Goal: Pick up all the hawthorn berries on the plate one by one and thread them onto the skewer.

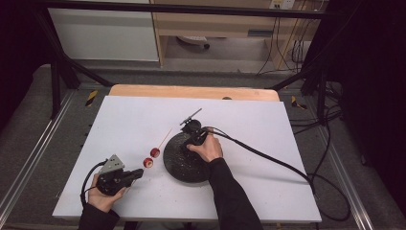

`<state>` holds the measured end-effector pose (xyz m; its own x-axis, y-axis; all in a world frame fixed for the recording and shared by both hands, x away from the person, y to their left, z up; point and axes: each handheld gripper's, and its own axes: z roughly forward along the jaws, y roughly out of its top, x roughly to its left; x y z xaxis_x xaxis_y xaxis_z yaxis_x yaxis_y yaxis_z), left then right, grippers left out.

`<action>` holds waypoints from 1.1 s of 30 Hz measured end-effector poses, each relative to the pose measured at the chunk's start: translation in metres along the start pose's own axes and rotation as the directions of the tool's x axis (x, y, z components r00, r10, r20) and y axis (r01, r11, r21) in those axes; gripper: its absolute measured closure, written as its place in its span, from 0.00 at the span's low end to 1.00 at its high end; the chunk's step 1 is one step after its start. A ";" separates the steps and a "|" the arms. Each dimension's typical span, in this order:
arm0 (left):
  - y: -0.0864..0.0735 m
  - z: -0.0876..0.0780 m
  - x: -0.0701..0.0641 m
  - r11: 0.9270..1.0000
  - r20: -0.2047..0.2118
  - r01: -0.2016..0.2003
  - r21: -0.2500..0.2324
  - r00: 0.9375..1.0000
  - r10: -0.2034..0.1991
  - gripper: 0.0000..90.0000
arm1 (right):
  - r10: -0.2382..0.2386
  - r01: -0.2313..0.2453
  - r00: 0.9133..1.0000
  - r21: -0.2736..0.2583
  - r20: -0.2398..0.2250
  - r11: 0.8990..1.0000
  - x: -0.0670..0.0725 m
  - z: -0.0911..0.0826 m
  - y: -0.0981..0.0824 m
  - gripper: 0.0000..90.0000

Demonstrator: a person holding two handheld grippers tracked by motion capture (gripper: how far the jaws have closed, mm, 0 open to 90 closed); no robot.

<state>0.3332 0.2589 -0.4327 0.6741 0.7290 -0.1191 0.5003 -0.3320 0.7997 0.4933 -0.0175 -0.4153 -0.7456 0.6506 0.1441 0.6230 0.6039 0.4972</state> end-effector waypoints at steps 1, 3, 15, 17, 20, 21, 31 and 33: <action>0.000 0.000 0.000 1.000 0.000 0.000 0.000 1.000 0.000 0.98 | 0.006 -0.006 1.000 -0.001 -0.002 1.000 0.000 0.000 0.000 0.64; 0.000 0.000 0.000 1.000 0.000 0.001 -0.001 1.000 -0.001 0.98 | 0.011 -0.011 1.000 0.003 -0.005 1.000 0.000 0.001 0.000 0.66; 0.000 0.000 0.000 1.000 -0.001 -0.001 -0.001 1.000 0.001 0.98 | 0.027 -0.027 1.000 0.018 -0.014 0.999 -0.003 0.002 0.001 0.69; 0.000 0.000 0.000 1.000 -0.001 -0.002 0.000 1.000 0.002 0.98 | 0.030 -0.029 0.999 0.021 -0.017 0.999 -0.003 0.002 0.001 0.70; 0.000 0.000 0.000 1.000 -0.001 -0.002 0.000 1.000 0.002 0.98 | 0.030 -0.029 0.999 0.026 -0.016 0.999 -0.003 0.001 0.001 0.70; 0.000 0.000 0.000 1.000 -0.002 -0.002 0.000 1.000 0.002 0.98 | 0.032 -0.031 0.999 0.028 -0.013 0.999 -0.003 0.001 0.001 0.70; 0.000 0.000 -0.001 1.000 -0.002 -0.003 -0.002 1.000 0.003 0.98 | 0.041 -0.041 0.999 0.005 -0.015 0.999 0.000 -0.011 0.002 0.70; 0.000 0.000 -0.001 1.000 -0.003 -0.003 -0.002 1.000 0.003 0.98 | 0.048 -0.049 0.999 -0.011 -0.016 0.999 0.001 -0.015 0.002 0.70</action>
<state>0.3327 0.2583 -0.4326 0.6744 0.7294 -0.1148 0.4968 -0.3332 0.8013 0.4906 -0.0226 -0.4017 -0.7183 0.6715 0.1819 0.6558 0.5663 0.4993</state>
